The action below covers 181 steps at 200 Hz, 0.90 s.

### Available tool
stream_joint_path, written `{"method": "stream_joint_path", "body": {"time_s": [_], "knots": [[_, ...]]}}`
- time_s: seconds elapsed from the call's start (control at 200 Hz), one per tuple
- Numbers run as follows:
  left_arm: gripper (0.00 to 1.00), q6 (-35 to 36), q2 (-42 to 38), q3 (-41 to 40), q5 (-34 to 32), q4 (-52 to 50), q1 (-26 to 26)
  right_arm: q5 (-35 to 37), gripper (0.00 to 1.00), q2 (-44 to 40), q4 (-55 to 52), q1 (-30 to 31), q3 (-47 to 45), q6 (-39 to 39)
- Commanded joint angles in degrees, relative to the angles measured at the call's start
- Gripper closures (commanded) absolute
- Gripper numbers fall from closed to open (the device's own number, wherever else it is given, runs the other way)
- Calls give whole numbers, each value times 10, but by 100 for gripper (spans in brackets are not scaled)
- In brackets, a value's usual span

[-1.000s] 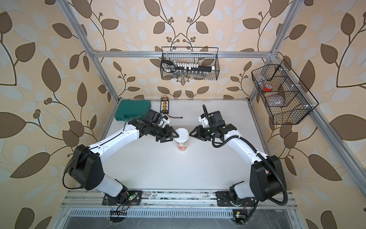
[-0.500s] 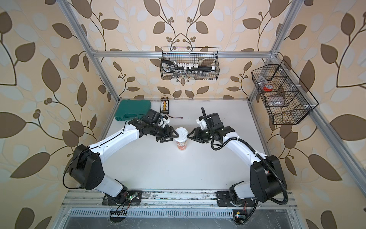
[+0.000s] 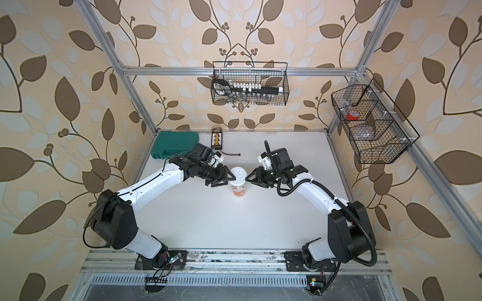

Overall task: Put the leak-proof paper on the milk tea cups
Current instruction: Secure the cup lid on the cup.

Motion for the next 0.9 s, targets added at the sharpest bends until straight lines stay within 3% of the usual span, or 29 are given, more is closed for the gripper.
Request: {"method": "stream_joint_path", "body": {"time_s": [0.0,0.575,0.9], "knots": [[45,12,18,0,-29,-29,-4,38,61,25,-46,4,1,-16],[45,14,19,4,-30,-32,-3,-7,50,1,-18,19,60,-29],[45,16,18,7,-30,-34,-3,30,50,37,-39,25,69,-29]]}}
